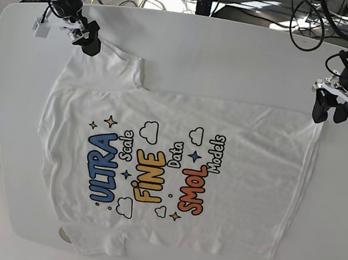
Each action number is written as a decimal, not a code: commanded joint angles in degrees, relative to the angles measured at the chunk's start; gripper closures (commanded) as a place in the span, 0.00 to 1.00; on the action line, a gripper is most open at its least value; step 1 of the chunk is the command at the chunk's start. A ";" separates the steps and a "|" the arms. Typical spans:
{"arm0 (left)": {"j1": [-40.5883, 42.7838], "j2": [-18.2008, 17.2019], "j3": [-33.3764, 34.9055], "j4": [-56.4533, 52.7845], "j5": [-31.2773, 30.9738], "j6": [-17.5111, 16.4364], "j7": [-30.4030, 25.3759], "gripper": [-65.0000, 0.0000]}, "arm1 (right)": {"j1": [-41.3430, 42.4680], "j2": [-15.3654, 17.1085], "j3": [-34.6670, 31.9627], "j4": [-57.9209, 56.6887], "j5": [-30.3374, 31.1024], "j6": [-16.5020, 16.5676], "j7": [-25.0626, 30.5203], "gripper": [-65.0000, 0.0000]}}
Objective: Fold the T-shirt properly
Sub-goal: 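Lower both grippers onto the shirt's shoulder corners beside the collar, then grasp the shoulder corners with both grippers and pull the shirt toward the robot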
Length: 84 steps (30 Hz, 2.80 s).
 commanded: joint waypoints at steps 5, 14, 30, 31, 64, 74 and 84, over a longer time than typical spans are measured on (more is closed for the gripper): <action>-0.15 -0.72 -0.38 0.86 -0.29 -0.45 -1.18 0.46 | 2.59 0.20 -2.10 -3.40 0.35 0.23 -0.01 0.15; -1.64 -0.81 -0.38 -2.13 -0.29 -0.45 -1.18 0.46 | 3.73 0.20 -2.19 -3.49 0.18 0.23 -0.01 0.59; -11.40 -0.81 -0.47 -13.56 -0.47 -0.71 2.16 0.46 | 4.52 0.37 -2.01 -3.49 0.00 0.15 0.08 1.00; -12.11 -0.81 -0.47 -14.70 -0.47 -1.42 2.51 0.46 | 4.61 0.37 -2.01 -3.49 0.00 0.15 0.08 1.00; -18.88 -0.81 2.17 -28.51 -0.20 -4.14 2.60 0.60 | 4.61 0.28 -1.92 -3.40 -0.09 0.15 0.08 1.00; -18.88 -0.81 2.17 -28.33 -0.20 -3.97 2.60 1.00 | 4.61 0.20 -1.83 -3.05 -0.09 0.23 0.08 1.00; -14.30 -0.81 1.82 -19.45 -0.55 -4.14 11.92 1.00 | -0.93 0.20 -1.66 3.98 0.00 0.23 0.08 1.00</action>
